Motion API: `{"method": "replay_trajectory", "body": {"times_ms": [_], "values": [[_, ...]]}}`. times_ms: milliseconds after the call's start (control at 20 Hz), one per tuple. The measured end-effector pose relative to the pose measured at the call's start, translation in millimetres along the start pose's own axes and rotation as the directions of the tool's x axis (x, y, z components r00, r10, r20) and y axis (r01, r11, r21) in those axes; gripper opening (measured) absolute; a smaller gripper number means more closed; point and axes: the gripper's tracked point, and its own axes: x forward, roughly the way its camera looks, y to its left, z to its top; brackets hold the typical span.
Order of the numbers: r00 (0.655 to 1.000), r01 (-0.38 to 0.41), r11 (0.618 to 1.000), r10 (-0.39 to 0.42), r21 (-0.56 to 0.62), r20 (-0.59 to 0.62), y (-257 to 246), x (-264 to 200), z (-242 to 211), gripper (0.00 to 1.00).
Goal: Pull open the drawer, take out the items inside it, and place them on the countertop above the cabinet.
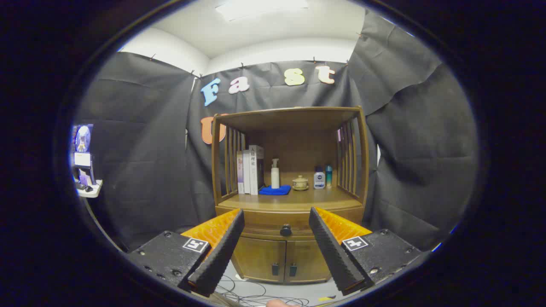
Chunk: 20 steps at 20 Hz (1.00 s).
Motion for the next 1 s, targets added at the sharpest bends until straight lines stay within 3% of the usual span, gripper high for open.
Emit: {"method": "replay_trajectory", "body": {"times_ms": [400,1000], "values": [[1.000,-0.012,1.000,0.012,-0.024,-0.022,11,5,-16,0.99],[0.998,0.015,1.000,-0.015,-0.002,-0.060,-15,39,-46,0.99]]}}
